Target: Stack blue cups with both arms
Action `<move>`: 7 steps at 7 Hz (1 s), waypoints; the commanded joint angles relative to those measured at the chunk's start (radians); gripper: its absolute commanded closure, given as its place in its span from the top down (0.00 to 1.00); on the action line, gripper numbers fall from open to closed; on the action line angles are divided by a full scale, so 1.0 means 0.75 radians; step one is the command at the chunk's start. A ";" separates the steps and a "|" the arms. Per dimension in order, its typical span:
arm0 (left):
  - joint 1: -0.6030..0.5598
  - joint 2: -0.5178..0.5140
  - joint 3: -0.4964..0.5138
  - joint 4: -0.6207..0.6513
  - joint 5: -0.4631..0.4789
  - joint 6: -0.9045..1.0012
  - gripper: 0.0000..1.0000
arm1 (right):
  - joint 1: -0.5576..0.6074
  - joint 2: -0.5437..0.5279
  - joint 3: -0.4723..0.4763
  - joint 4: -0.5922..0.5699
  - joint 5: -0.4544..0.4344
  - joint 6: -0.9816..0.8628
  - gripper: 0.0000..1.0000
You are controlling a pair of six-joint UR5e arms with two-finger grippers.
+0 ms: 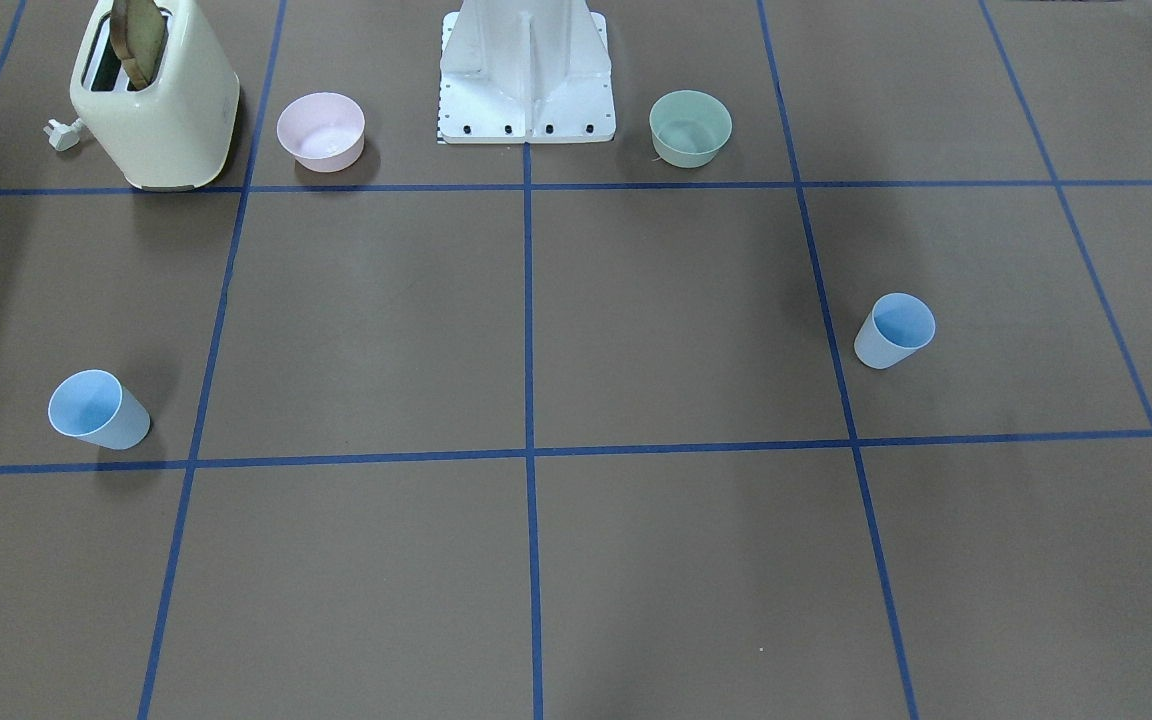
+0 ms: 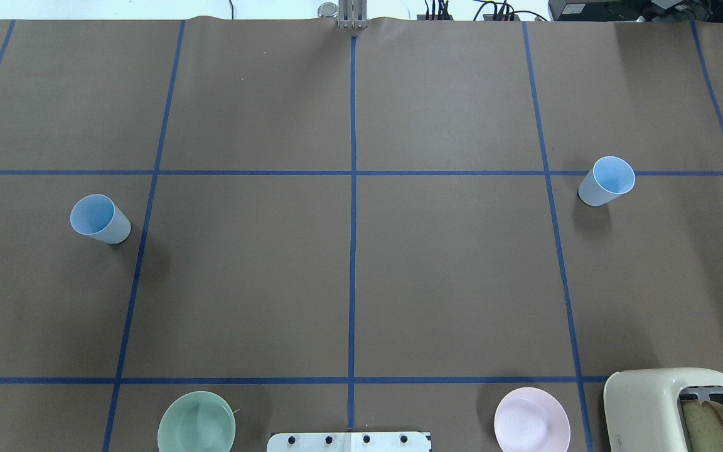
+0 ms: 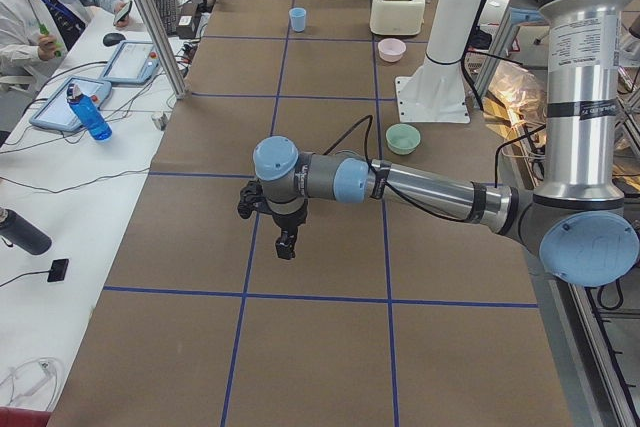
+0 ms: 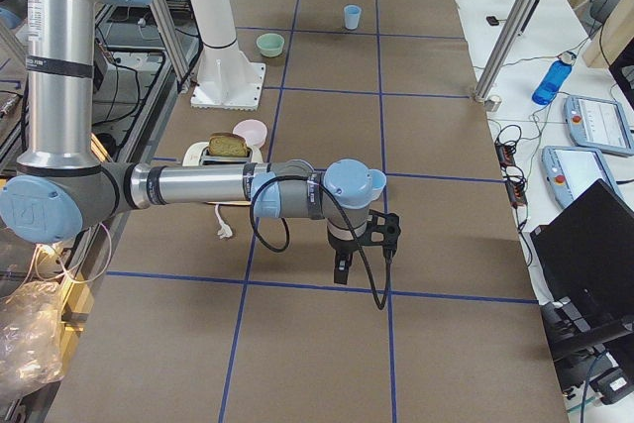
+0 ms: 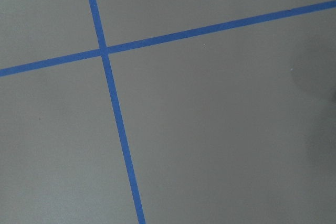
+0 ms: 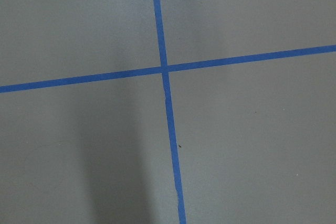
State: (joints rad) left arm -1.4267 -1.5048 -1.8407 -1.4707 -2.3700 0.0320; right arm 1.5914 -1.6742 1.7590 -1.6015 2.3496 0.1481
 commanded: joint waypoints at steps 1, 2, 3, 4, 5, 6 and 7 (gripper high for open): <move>-0.002 -0.022 0.002 0.000 0.000 -0.020 1.00 | 0.001 0.009 0.027 0.000 0.031 0.003 1.00; 0.000 -0.031 -0.006 0.000 -0.002 -0.075 1.00 | -0.001 0.009 0.015 0.000 0.037 0.007 1.00; 0.000 -0.067 -0.006 -0.002 -0.002 -0.118 1.00 | -0.001 0.019 0.025 0.030 0.037 0.017 1.00; 0.006 -0.118 0.006 -0.003 -0.002 -0.169 0.99 | -0.003 0.033 0.029 0.118 0.029 0.021 1.00; 0.018 -0.189 0.024 0.000 -0.004 -0.232 0.99 | -0.066 0.034 0.029 0.169 0.021 0.021 1.00; 0.061 -0.233 0.033 0.000 -0.002 -0.285 0.99 | -0.166 0.056 0.031 0.178 0.017 0.032 1.00; 0.116 -0.270 0.035 -0.005 -0.002 -0.367 0.99 | -0.211 0.101 0.031 0.166 0.029 0.042 1.00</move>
State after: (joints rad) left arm -1.3826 -1.6675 -1.8198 -1.4719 -2.3719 -0.1763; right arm 1.4895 -1.6307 1.7816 -1.4796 2.3664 0.1707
